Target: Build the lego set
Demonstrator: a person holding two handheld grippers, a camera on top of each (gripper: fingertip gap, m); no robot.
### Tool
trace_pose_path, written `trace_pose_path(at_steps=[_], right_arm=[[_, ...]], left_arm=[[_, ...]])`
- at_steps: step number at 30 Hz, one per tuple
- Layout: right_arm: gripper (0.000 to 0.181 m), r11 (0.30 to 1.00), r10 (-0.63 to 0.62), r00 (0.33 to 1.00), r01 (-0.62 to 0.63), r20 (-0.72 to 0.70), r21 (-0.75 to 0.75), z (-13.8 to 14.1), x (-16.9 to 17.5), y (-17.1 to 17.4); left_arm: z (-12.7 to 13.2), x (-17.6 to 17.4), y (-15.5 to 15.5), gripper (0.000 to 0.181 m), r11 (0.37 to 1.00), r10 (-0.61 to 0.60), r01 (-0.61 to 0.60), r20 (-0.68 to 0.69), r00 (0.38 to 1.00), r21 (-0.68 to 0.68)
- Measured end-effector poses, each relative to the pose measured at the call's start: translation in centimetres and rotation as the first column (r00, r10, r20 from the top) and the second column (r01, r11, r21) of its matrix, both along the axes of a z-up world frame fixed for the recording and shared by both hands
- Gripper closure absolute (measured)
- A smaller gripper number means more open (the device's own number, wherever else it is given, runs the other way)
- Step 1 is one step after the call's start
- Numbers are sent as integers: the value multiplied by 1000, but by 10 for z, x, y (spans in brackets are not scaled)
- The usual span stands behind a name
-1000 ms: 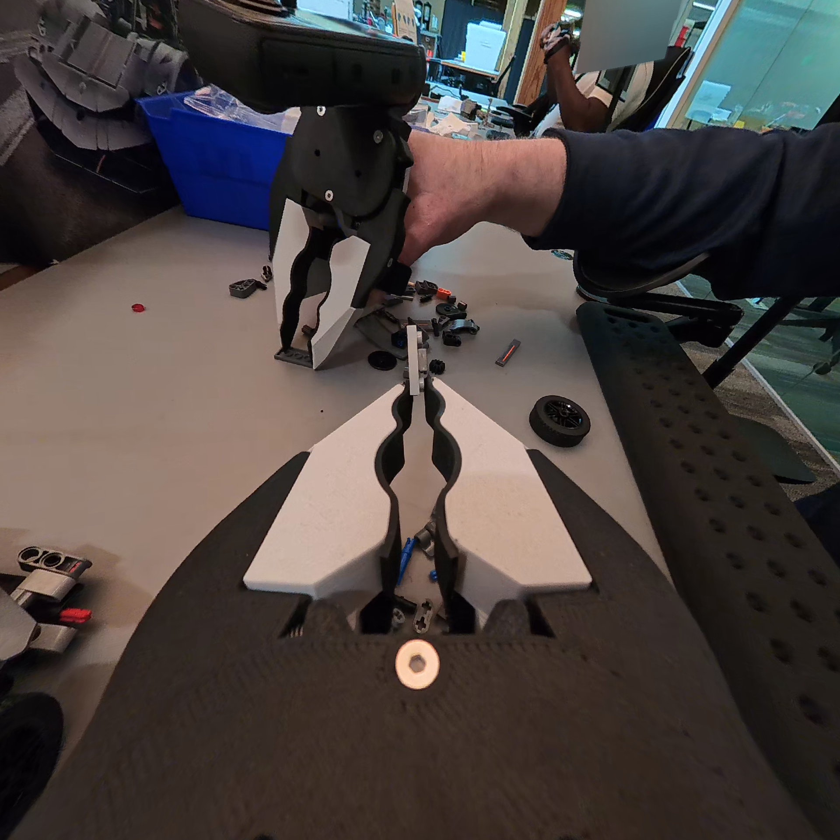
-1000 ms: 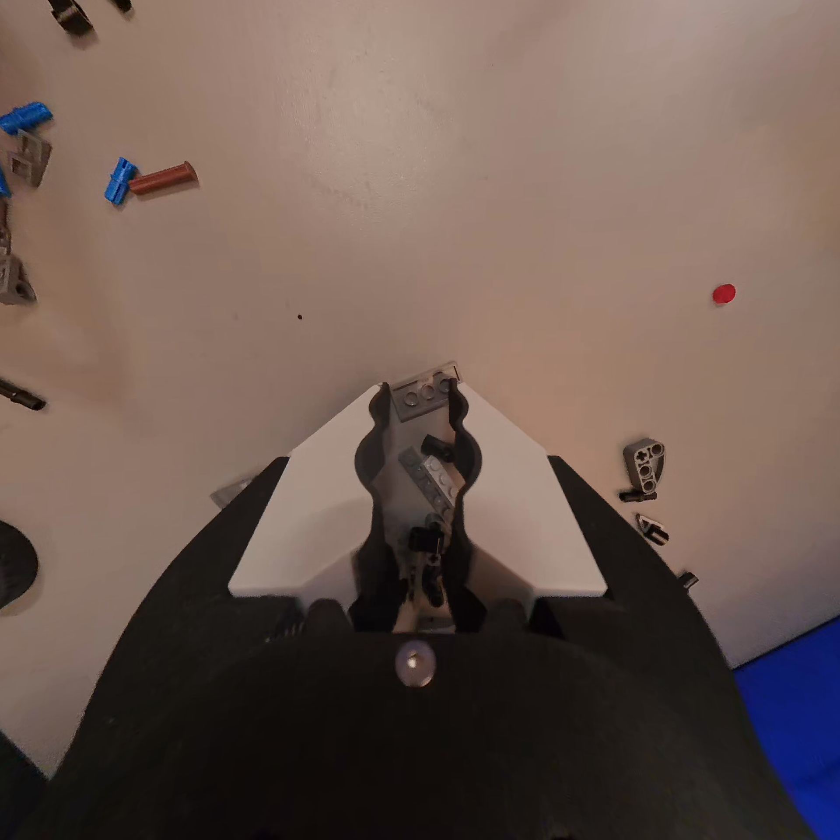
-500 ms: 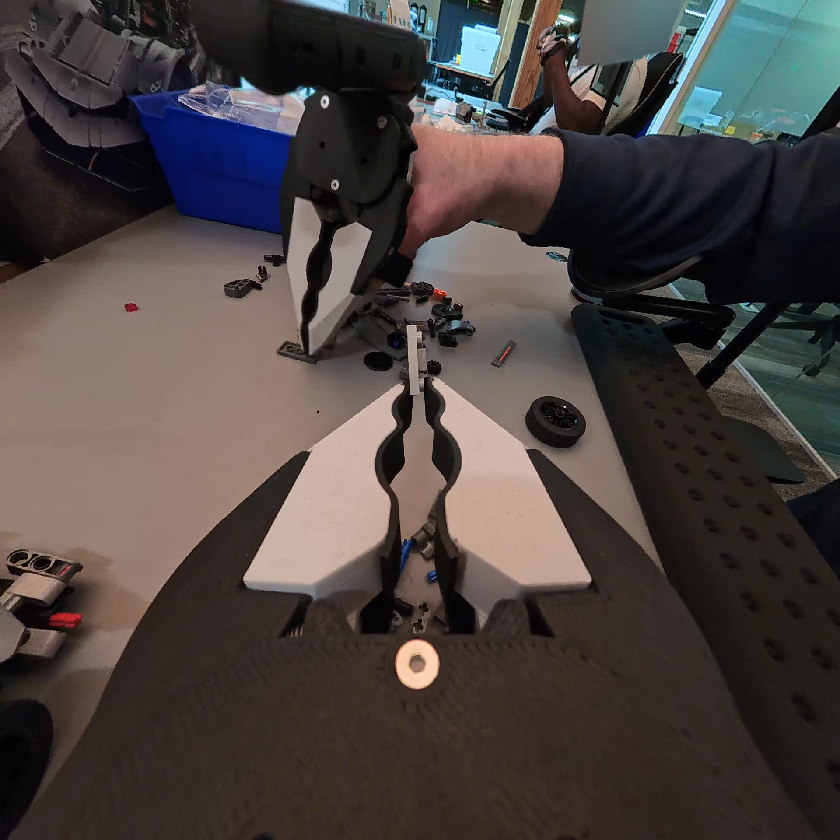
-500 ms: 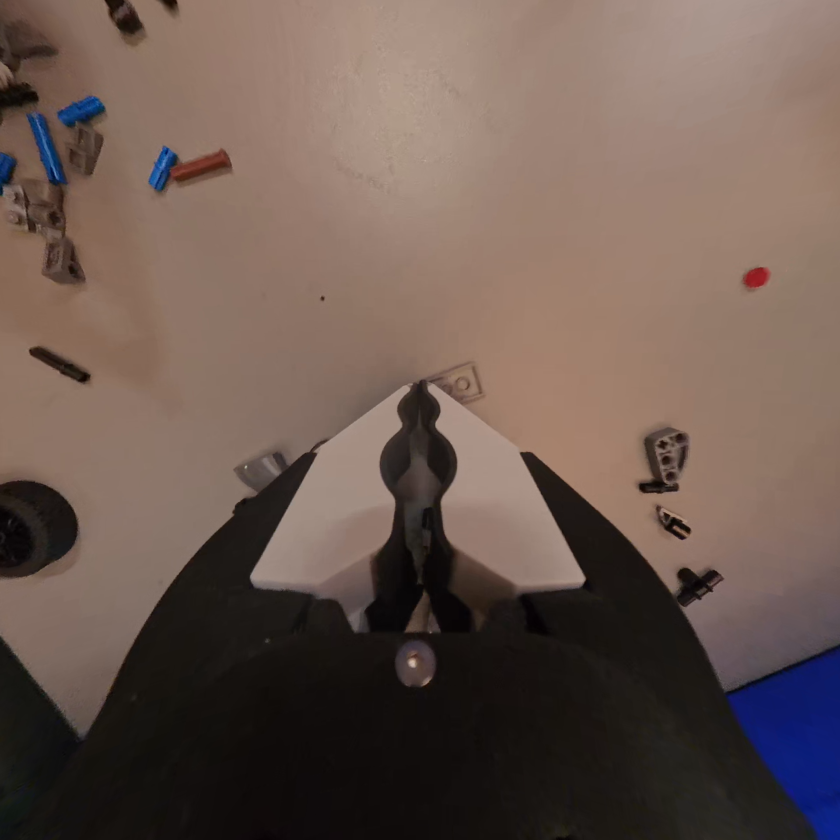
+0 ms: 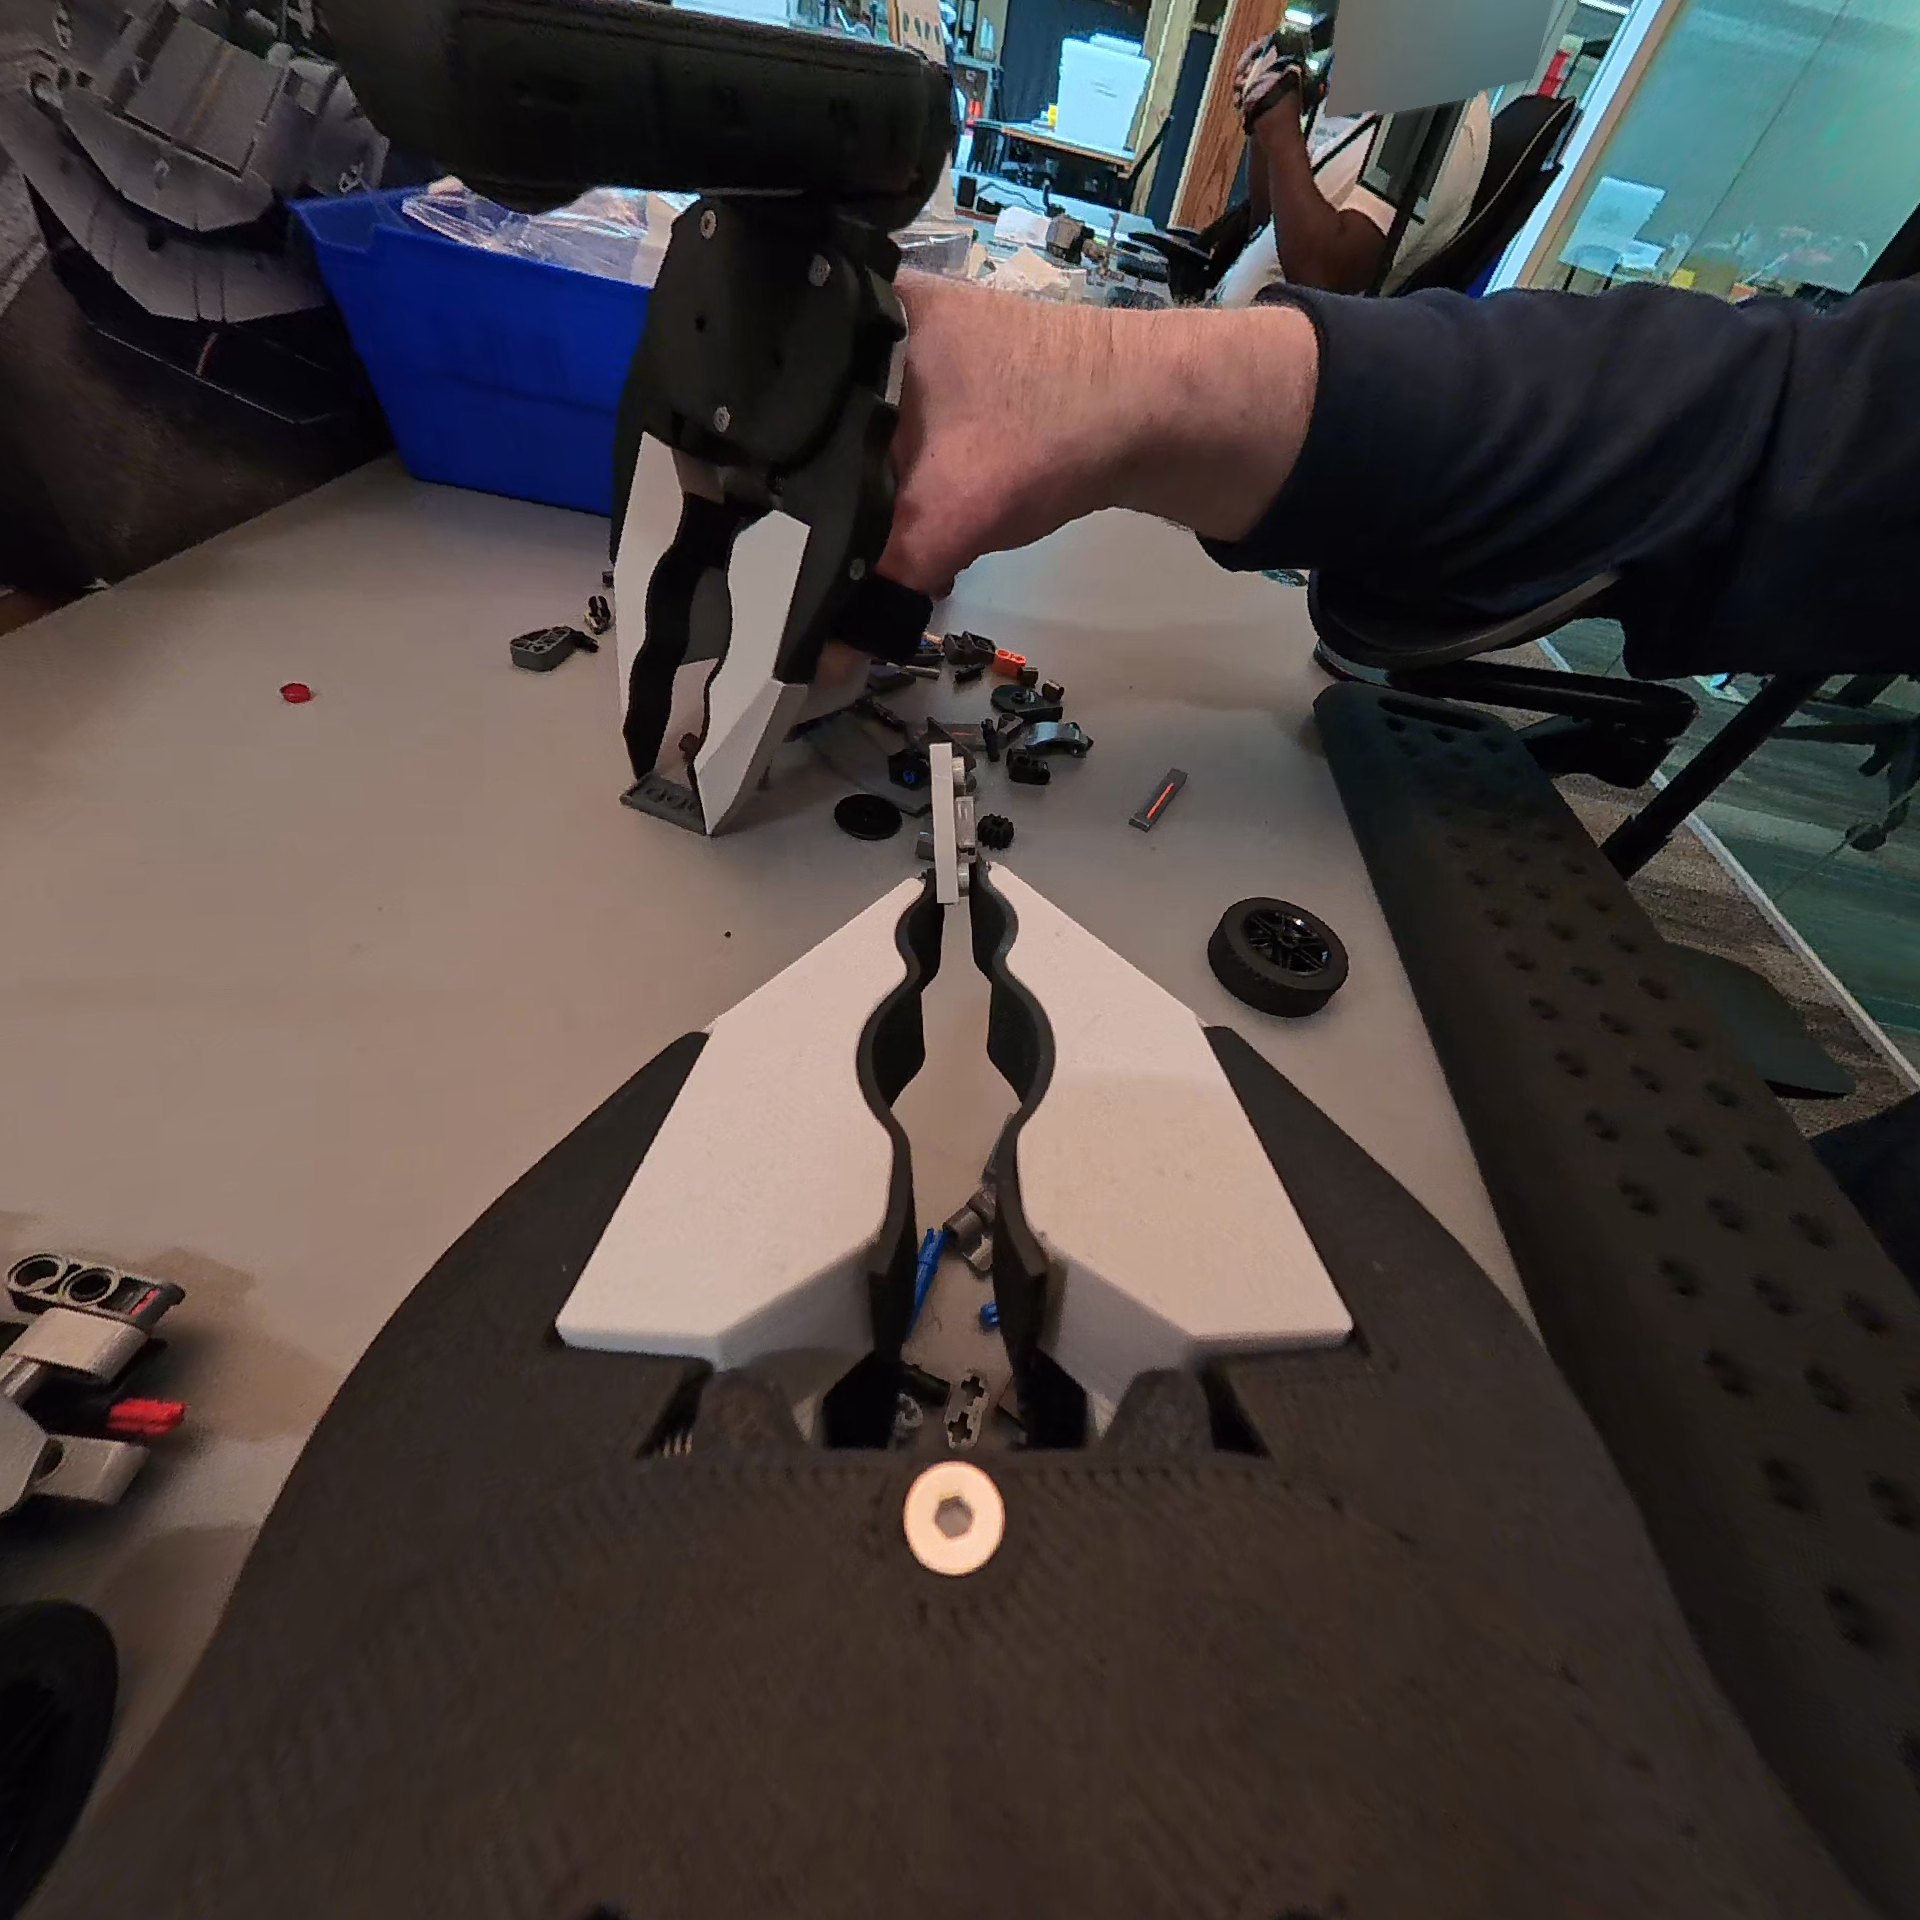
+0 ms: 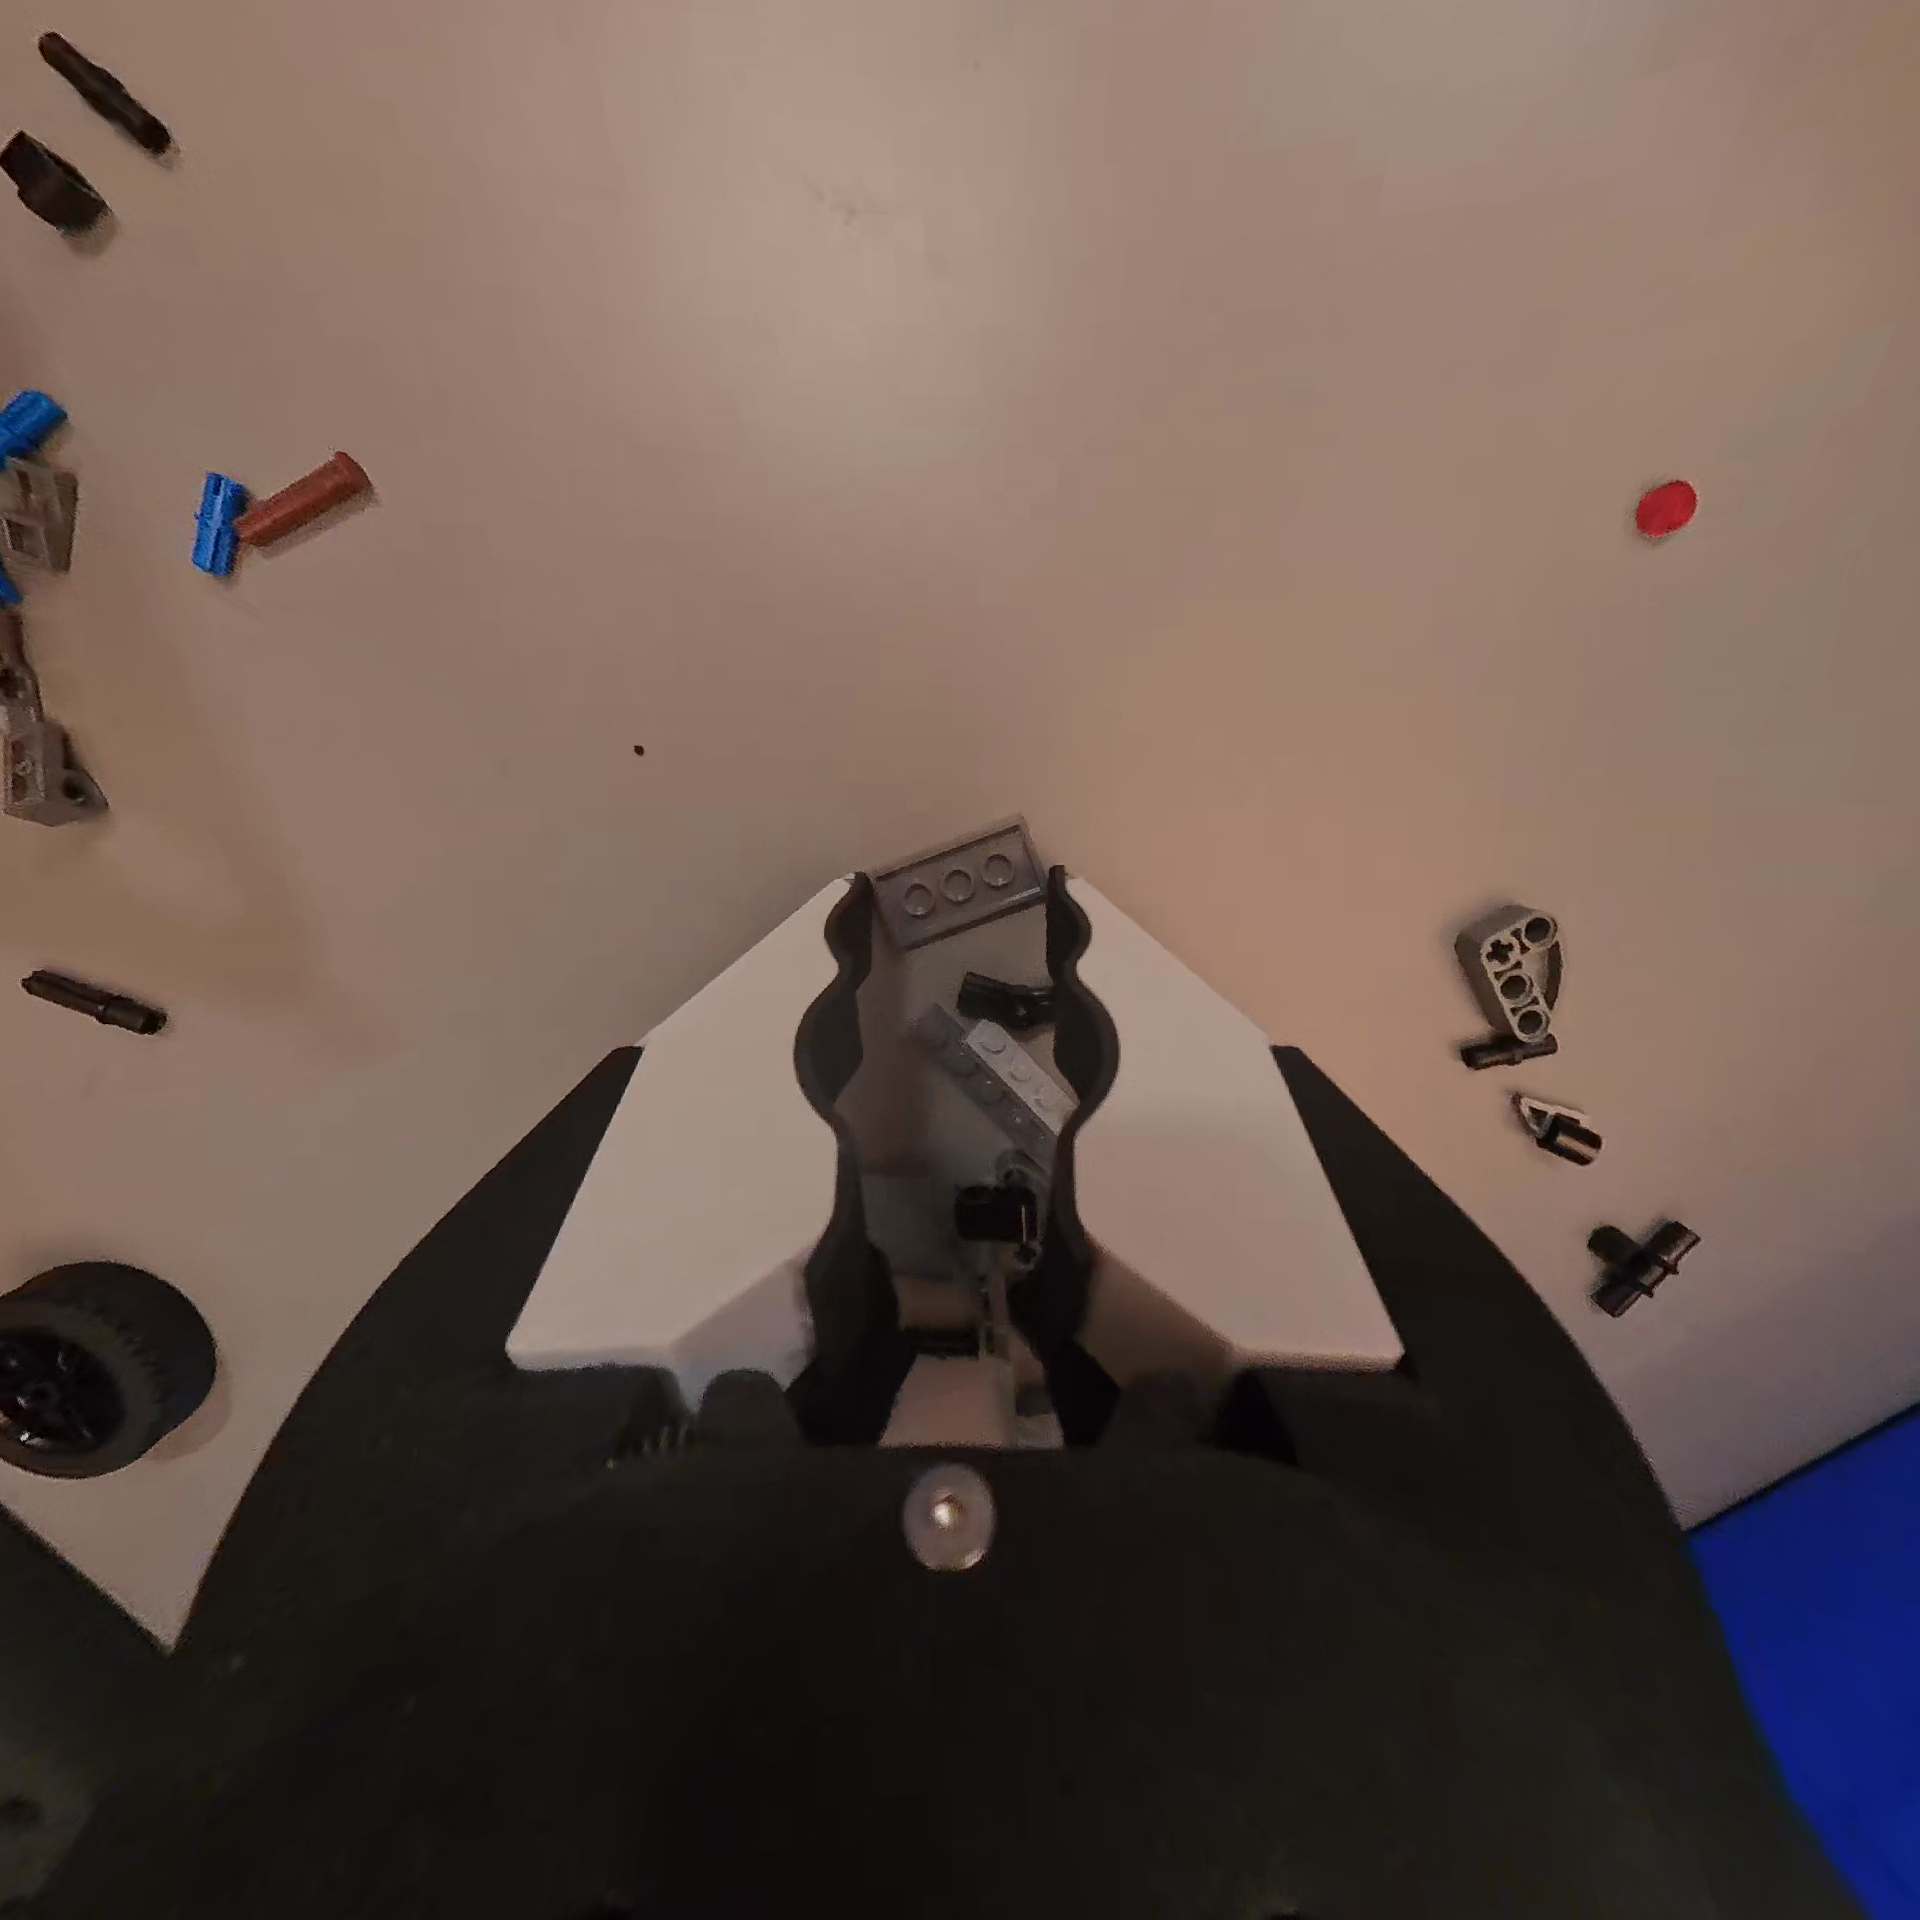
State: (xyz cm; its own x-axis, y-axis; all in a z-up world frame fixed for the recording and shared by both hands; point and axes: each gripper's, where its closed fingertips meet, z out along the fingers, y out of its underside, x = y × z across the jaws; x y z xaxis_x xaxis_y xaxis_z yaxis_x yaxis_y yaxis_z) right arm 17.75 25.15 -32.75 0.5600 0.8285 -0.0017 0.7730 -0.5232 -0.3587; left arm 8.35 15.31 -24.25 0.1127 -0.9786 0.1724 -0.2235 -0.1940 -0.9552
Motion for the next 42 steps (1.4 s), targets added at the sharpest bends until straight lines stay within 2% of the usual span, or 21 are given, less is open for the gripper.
trace_pose_path(at_steps=[8,14,16,17,19,21,23,28,31,33,34,36,39,42], right_arm=[[150,996,88,995,-89,-41,-24,4,-9,-12],[150,979,178,933,-200,-311,-38,47,-37,-34],[150,969,215,906,-244,-364,-33,58,-42,-43],[150,962,240,893,-271,-381,-28,61,-45,-47],[150,946,281,871,-322,-403,-36,63,-51,-58],[150,924,329,849,-379,-413,-45,63,-57,-69],[150,904,369,834,-424,-410,-49,61,-61,-79],[150,876,402,805,-477,-437,-72,59,-69,-93],[150,868,397,783,-490,-478,-83,63,-73,-97],[150,863,384,767,-496,-514,-94,68,-76,-100],[150,860,380,760,-500,-526,-101,69,-77,-102],[150,853,368,750,-508,-549,-122,70,-79,-105],[150,838,348,735,-522,-582,-158,70,-84,-111],[150,823,337,717,-539,-610,-178,72,-90,-117]], left_arm=[[1,-1,1,179,1000,3,-3,1,1000,2],[-1,-4,6,179,1000,26,-26,-12,1000,-8],[-8,-4,5,179,998,12,-15,-60,998,-53],[-19,-4,2,179,996,-13,1,-132,991,-93],[-45,-6,-8,179,990,-80,43,-286,955,-133],[-64,-6,-24,179,981,-154,91,-394,906,-173],[-78,-5,-32,178,981,-172,103,-473,864,-167],[-80,-5,-27,178,983,-148,75,-482,864,-167],[-77,-5,-20,162,985,-118,46,-458,881,-165],[-72,-5,-13,152,994,-68,21,-448,891,-108],[-69,-7,-5,140,999,-15,-8,-464,886,-47],[-52,-8,12,133,984,119,-44,-459,880,172],[-22,-1,7,145,882,209,3,-397,894,471],[-18,8,-9,167,742,232,111,-409,883,661]])
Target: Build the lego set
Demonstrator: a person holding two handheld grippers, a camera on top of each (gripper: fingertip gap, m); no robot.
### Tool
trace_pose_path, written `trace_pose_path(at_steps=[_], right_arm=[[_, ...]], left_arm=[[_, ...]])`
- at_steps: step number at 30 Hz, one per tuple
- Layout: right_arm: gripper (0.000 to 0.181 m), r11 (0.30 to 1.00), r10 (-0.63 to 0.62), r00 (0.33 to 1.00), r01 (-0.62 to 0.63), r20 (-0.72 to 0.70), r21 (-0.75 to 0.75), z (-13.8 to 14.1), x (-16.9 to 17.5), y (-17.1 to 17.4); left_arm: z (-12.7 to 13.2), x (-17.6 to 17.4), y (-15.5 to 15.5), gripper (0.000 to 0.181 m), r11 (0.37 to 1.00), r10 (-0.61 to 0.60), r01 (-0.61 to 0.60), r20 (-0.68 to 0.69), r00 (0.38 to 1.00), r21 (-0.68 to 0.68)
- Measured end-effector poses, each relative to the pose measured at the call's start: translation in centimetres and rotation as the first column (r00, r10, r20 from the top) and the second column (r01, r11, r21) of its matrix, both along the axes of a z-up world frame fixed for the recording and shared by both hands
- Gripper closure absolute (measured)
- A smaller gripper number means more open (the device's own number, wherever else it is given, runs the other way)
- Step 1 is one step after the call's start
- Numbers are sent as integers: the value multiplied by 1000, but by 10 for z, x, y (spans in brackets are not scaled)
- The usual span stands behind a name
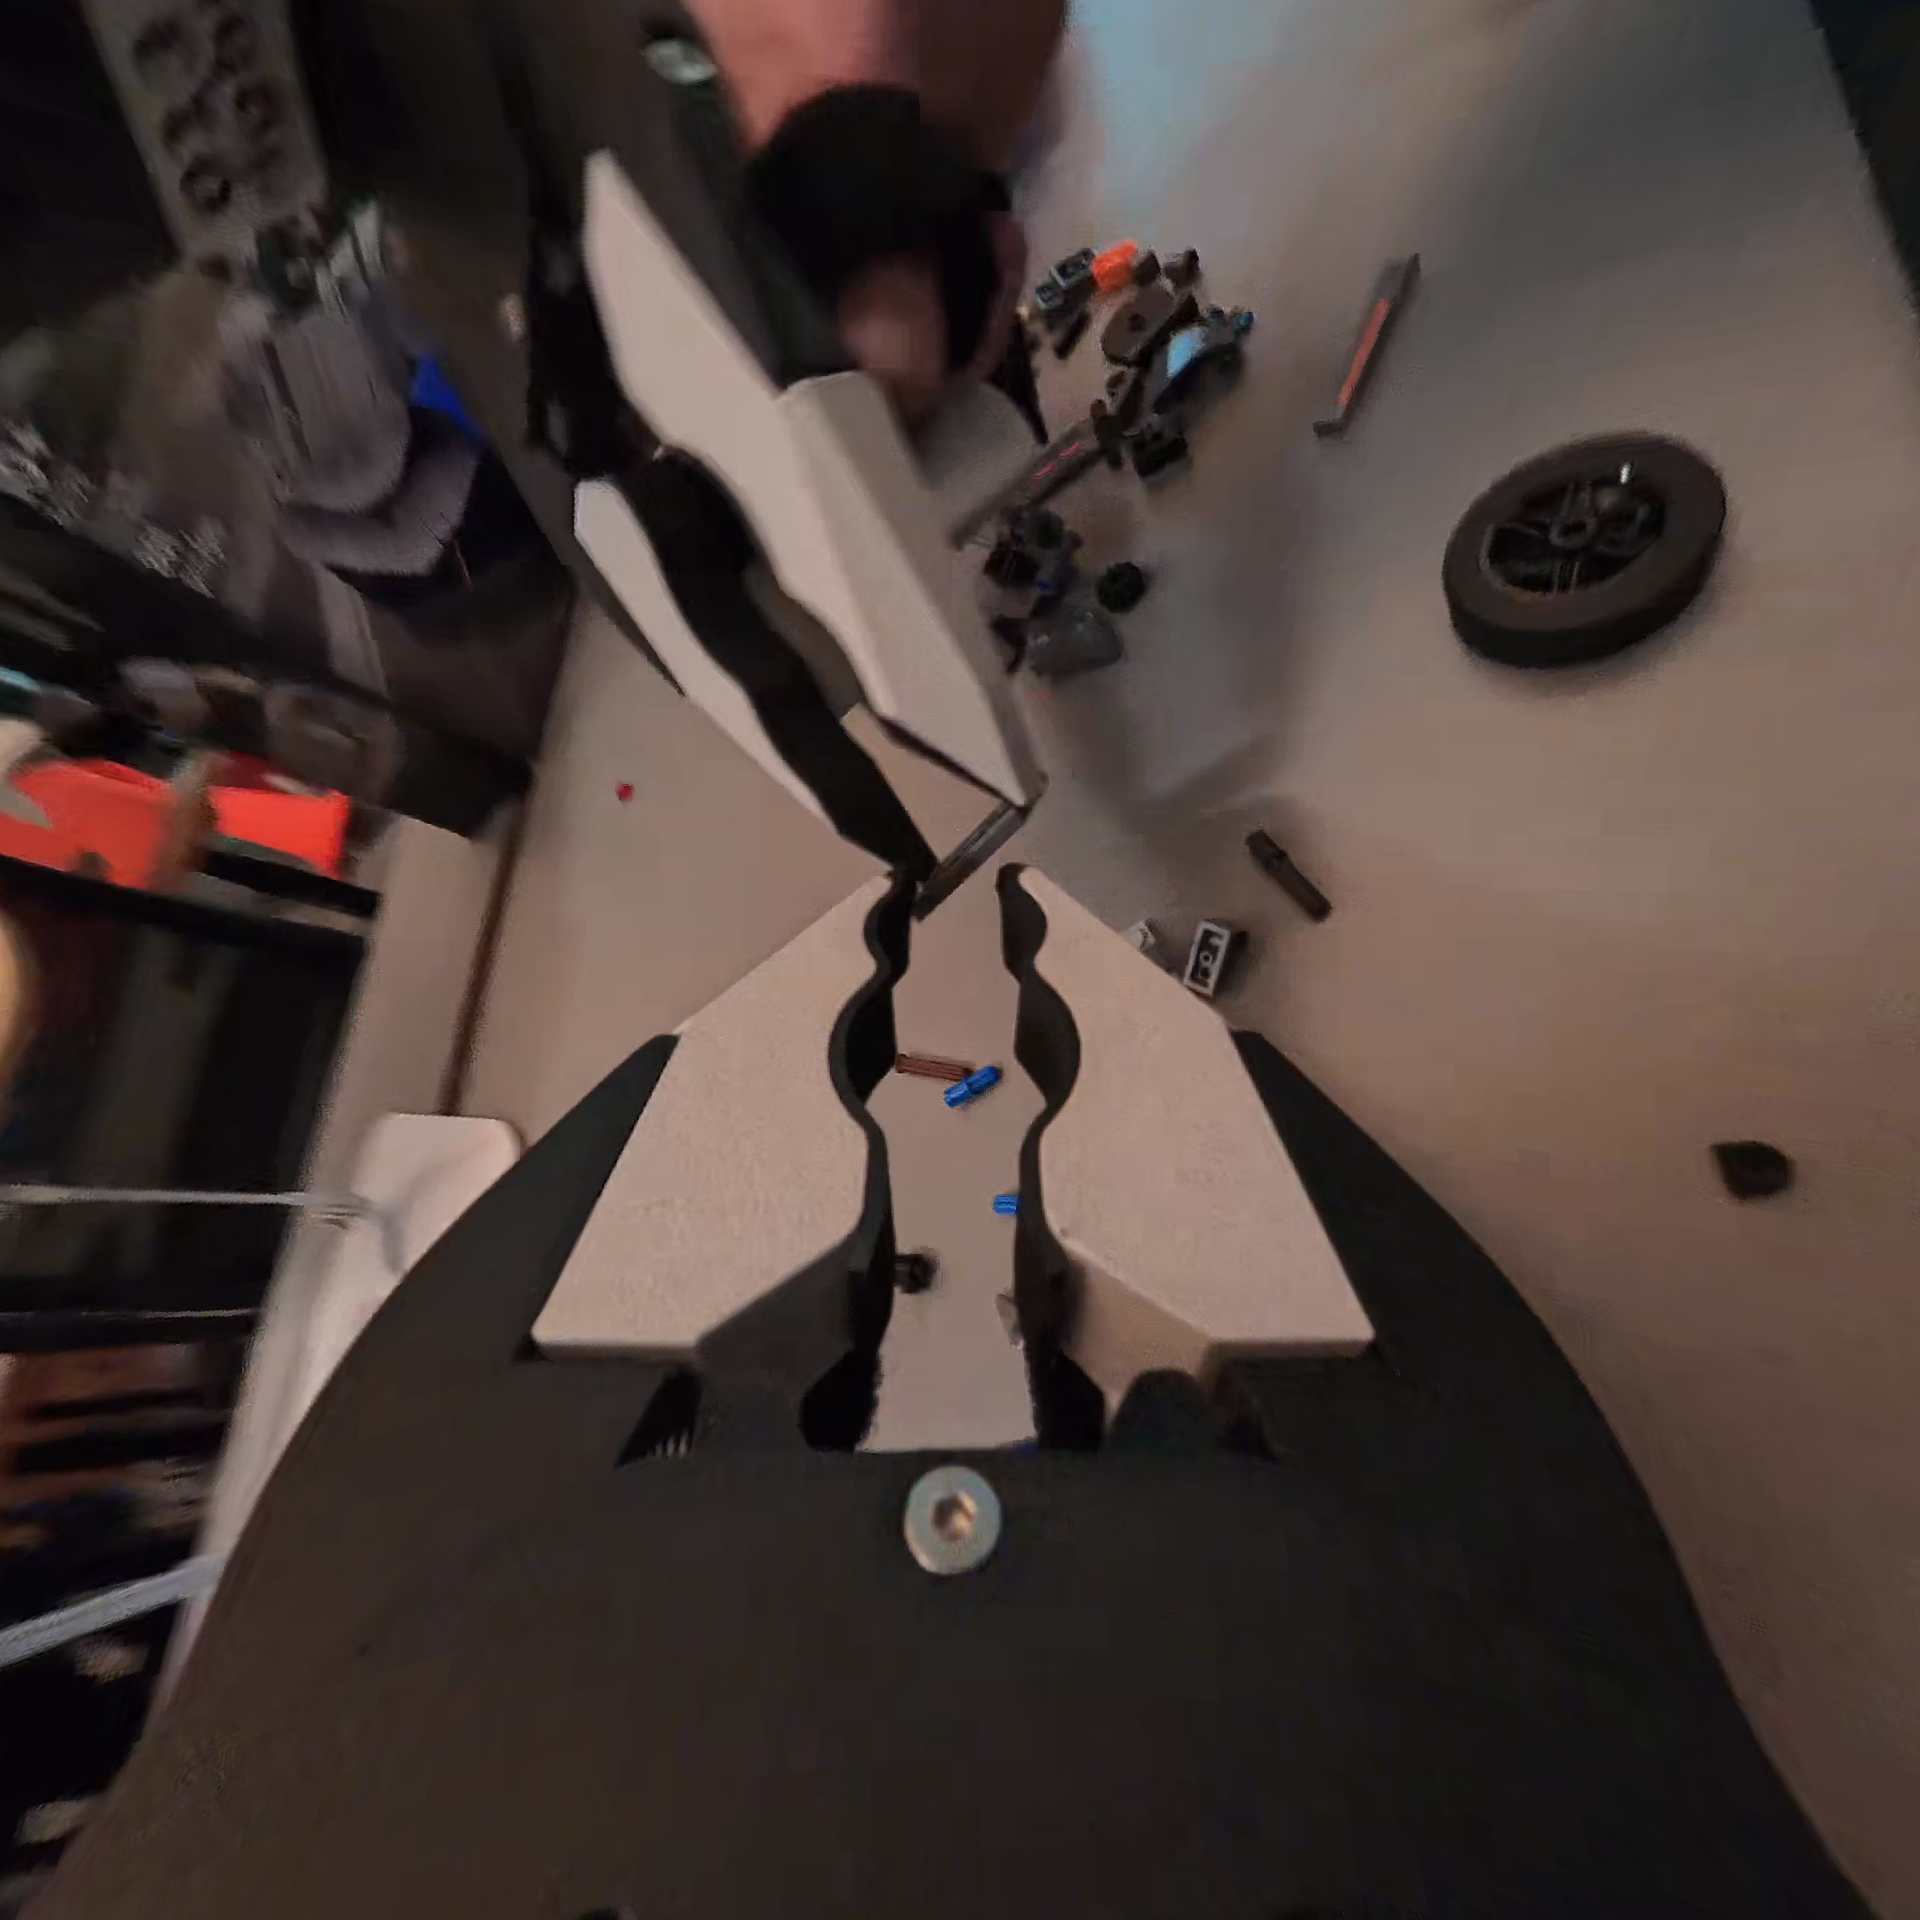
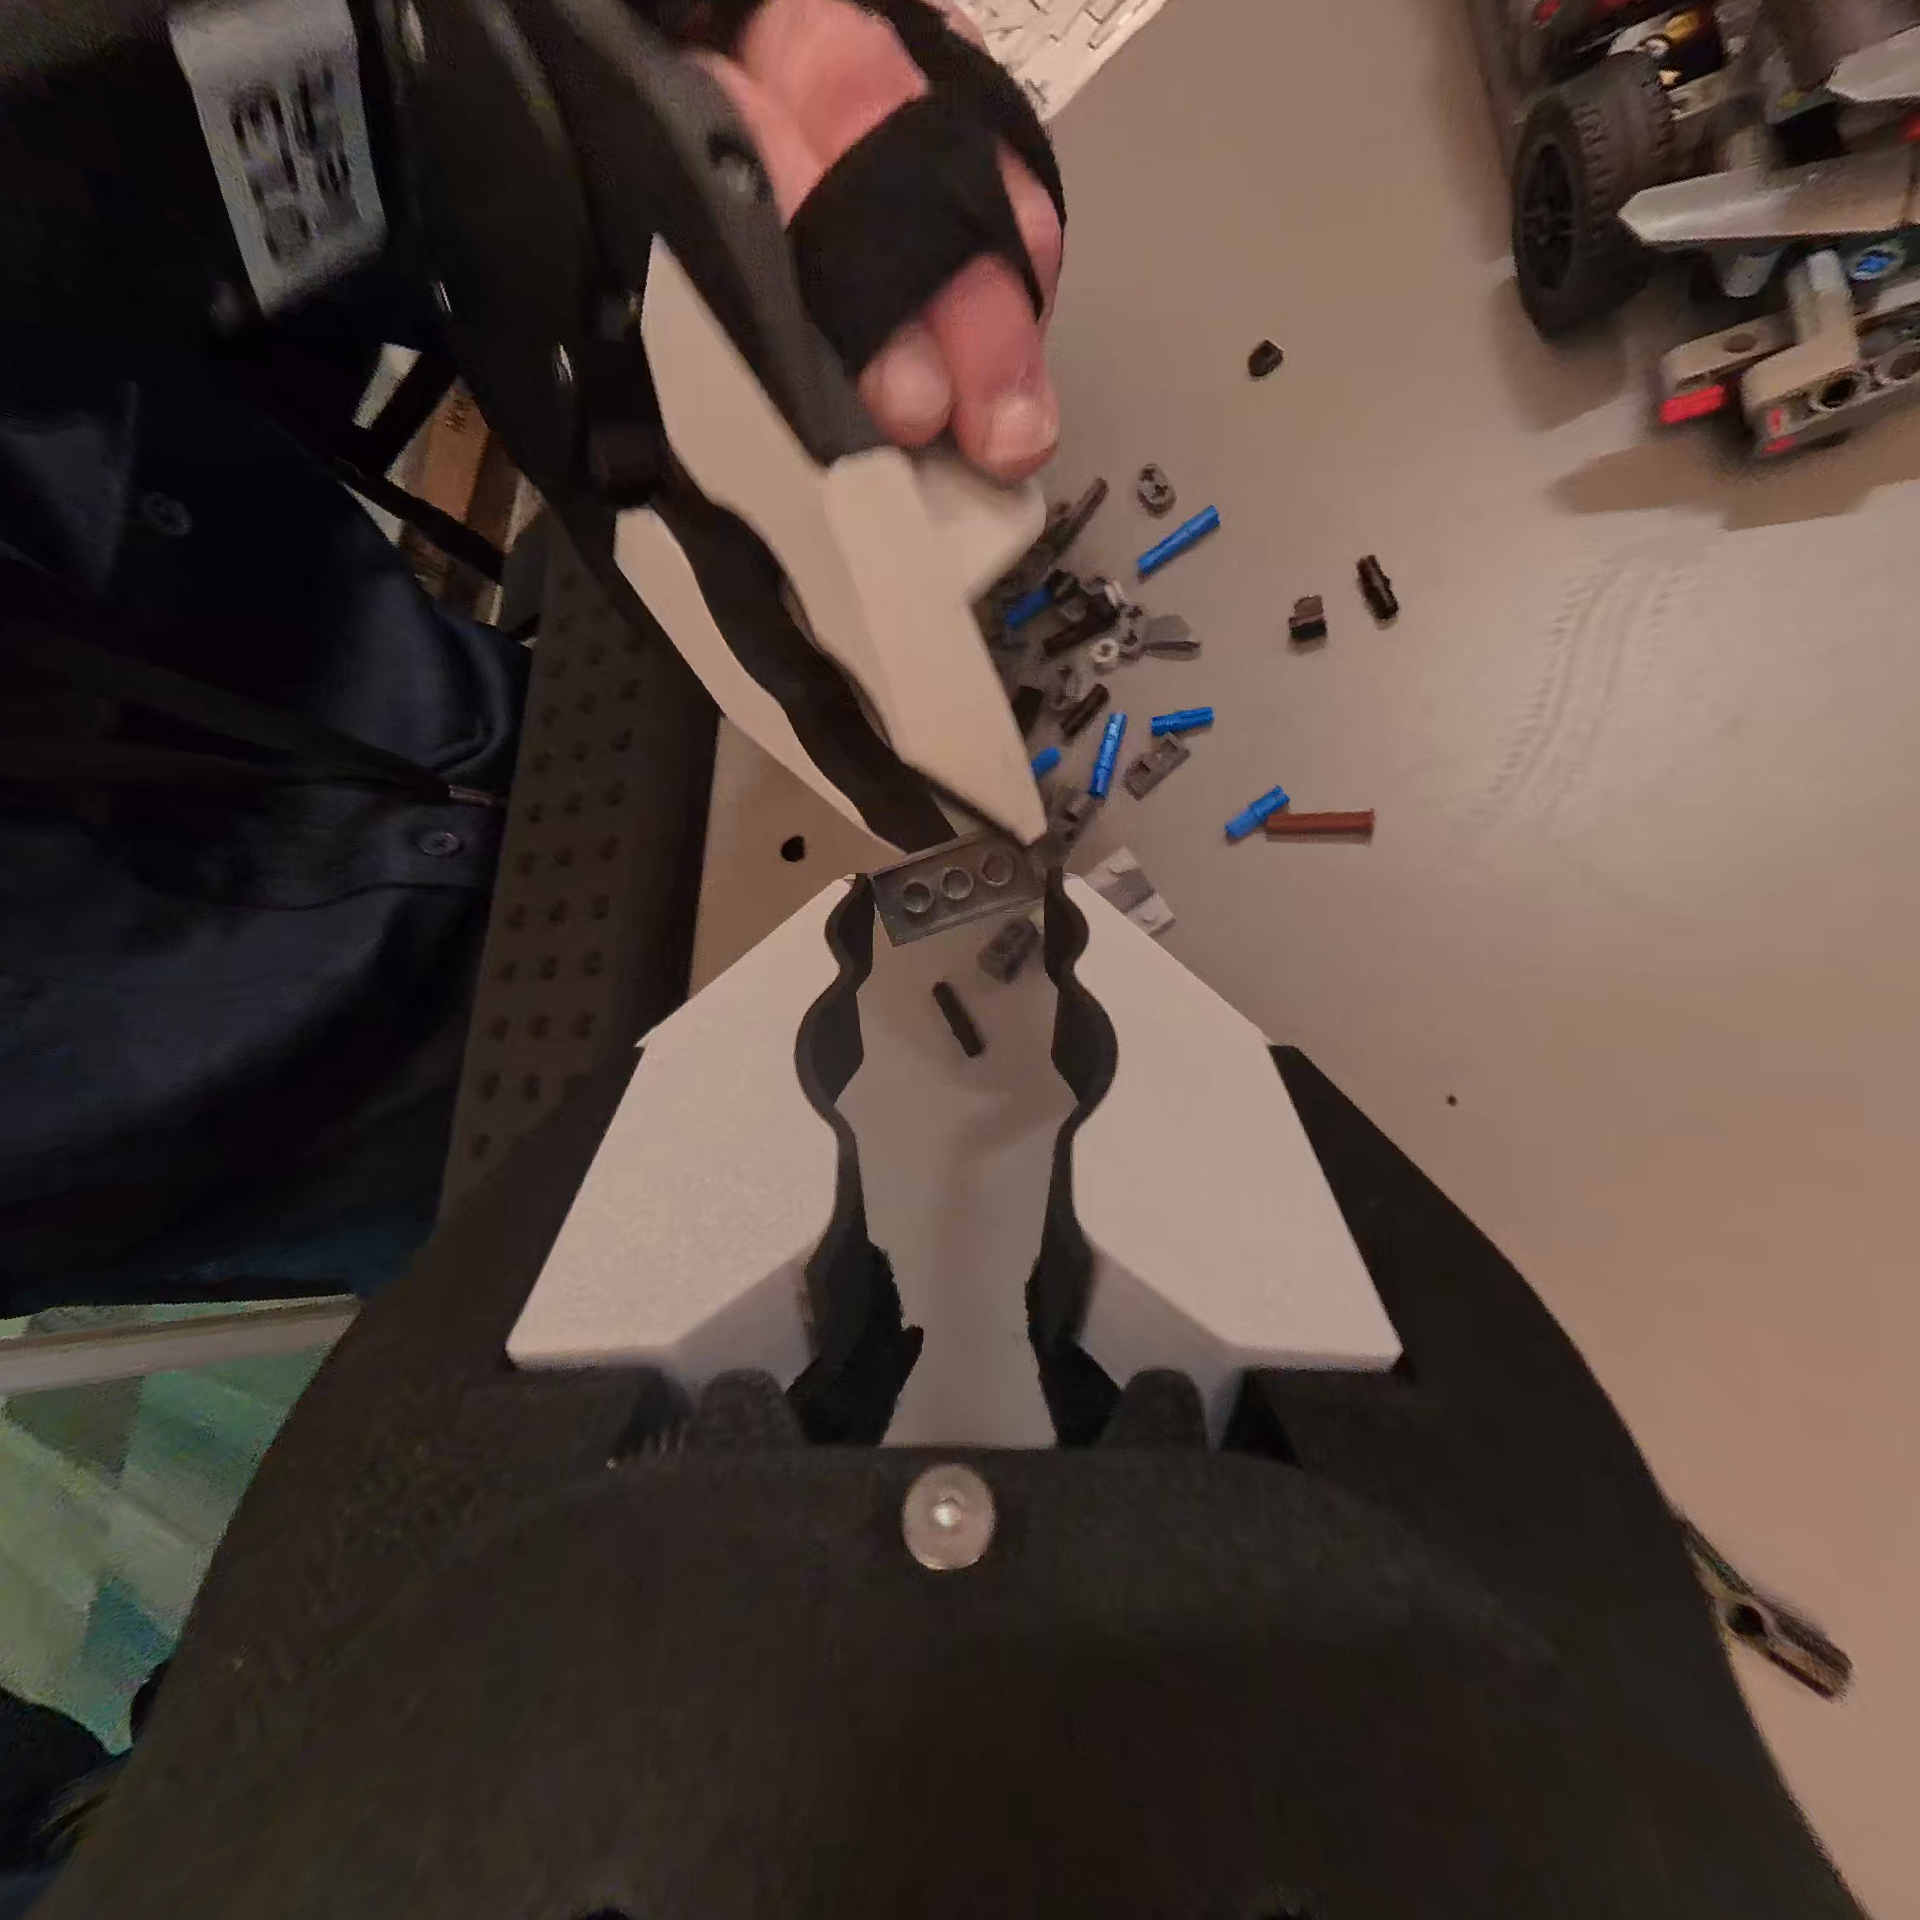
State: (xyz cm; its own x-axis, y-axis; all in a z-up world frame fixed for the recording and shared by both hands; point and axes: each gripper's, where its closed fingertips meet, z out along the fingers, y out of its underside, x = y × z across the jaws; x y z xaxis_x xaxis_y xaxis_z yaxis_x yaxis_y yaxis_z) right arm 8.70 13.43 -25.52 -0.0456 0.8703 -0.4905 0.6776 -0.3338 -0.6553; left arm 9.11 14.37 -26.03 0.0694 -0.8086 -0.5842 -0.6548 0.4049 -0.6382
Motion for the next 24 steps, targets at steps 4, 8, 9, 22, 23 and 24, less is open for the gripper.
trace_pose_path(at_steps=[4,8,9,22,23,24], right_arm=[[154,1000,-15,998,14,-60,-22,12,-4,1],[145,996,-73,978,80,-194,28,38,-5,17],[146,994,-77,975,91,-210,62,41,-5,18],[181,971,-58,983,97,-175,221,34,-11,22],[181,974,-73,985,104,-158,199,33,-10,23],[181,982,-78,990,96,-115,162,28,-7,22]], left_arm=[[5,1,1,181,984,14,-8,-31,999,178],[28,-1,4,181,998,40,-32,168,985,-50],[33,-2,4,181,987,47,-10,235,971,-158],[42,-8,11,181,778,136,210,486,863,-592],[41,-9,14,178,788,148,200,494,857,-583],[40,-10,18,171,798,159,179,488,858,-575]])
